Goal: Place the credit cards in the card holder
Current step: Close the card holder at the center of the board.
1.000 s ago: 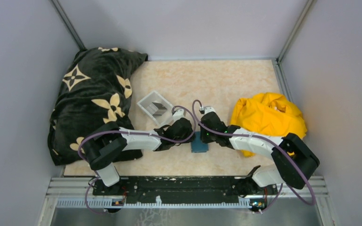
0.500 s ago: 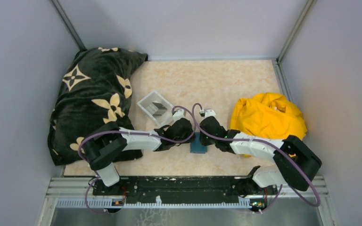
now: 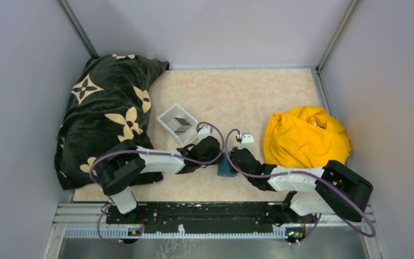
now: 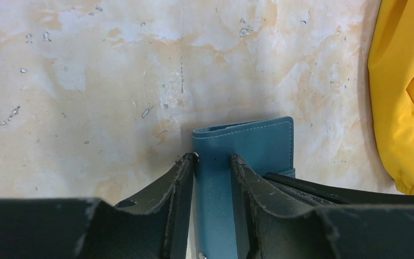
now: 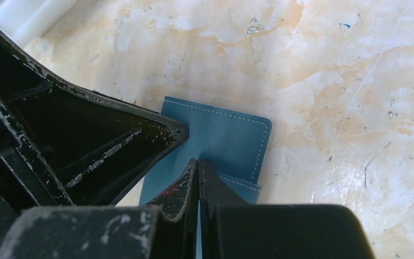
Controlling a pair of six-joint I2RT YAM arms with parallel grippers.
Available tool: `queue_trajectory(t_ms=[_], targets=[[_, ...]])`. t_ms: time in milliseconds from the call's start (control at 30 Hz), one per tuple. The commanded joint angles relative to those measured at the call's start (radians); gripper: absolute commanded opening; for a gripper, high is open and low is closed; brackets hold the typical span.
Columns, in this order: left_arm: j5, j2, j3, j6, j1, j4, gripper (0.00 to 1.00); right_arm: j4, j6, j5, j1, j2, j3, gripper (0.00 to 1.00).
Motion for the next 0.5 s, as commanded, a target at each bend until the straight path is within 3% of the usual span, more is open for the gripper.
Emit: queue_trajectory(t_ms=[0,467], targets=[[0.026,0.042,-0.015,-0.008,-0.022,-0.141,0.39,-0.012,0.085,0.135,0.054,0.029,-0.080,0.00],[0.007,0.055,0.026,-0.043,-0.031,-0.188,0.36,0.111,0.304,0.362,0.173,0.166,-0.206,0.00]])
